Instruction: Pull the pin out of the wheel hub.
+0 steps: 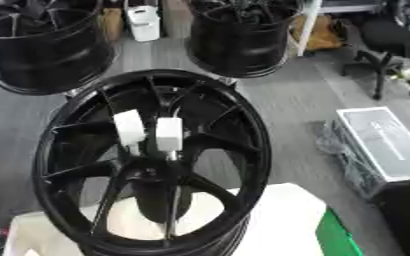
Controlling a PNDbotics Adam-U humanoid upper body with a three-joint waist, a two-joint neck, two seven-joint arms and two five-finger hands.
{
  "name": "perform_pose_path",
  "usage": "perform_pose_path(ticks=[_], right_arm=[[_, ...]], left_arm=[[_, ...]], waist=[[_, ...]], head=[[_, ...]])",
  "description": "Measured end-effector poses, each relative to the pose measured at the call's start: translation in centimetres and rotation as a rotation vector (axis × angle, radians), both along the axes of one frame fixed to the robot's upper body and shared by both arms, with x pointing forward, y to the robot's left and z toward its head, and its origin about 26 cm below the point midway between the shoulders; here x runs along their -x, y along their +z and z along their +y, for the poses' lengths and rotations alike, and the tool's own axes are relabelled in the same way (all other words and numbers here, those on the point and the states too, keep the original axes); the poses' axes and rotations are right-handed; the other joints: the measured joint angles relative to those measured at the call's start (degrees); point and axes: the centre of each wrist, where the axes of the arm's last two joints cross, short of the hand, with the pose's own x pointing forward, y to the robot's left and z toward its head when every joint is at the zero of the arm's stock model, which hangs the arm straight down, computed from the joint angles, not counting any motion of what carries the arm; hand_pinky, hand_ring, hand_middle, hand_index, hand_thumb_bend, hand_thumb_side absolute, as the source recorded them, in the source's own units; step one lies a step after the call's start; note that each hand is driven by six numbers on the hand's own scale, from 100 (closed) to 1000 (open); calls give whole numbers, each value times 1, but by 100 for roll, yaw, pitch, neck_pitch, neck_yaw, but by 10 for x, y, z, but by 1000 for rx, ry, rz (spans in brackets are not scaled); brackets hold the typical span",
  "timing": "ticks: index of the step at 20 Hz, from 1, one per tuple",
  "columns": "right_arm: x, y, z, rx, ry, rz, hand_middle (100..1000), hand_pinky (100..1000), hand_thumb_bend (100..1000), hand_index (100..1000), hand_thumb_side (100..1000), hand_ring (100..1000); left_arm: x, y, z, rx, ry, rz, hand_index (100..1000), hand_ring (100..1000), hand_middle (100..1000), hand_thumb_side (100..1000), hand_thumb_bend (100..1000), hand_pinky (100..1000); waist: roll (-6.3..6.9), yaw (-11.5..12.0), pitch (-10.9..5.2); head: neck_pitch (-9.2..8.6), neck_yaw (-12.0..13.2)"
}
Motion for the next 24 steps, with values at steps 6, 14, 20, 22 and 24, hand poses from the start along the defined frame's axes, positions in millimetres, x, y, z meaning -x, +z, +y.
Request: perform_pose_path(ticks=[6, 14, 20, 22, 24], right_arm=[[42, -137, -6, -269, -280, 247, 859, 758, 100, 882, 927, 745], [105, -221, 10, -494, -490, 172, 745, 710, 100, 836, 767, 655], [113, -243, 45, -539, -482, 5, 700, 691, 100, 815, 735, 620], [107, -248, 66, -558, -453, -48, 692, 687, 100, 811, 744, 614], [102, -253, 88, -576, -427, -95, 684, 684, 100, 804, 760, 608]], left_arm=[[-2, 0, -4, 13, -12, -7, 704, 531, 579, 539, 586, 660], [-4, 0, -10, 10, -59, -1, 704, 530, 579, 539, 587, 660], [-4, -2, -13, 16, -78, 0, 704, 530, 579, 538, 587, 659], [-4, -2, -14, 16, -81, 1, 704, 530, 579, 538, 587, 659], [-4, -2, -15, 17, -83, 1, 704, 531, 581, 539, 587, 660]], waist=[[42, 276, 10], [26, 509, -122], [16, 567, -161], [19, 567, -161], [26, 556, -160]], head=[[-31, -161], [32, -396], [77, -474], [77, -480], [77, -479]])
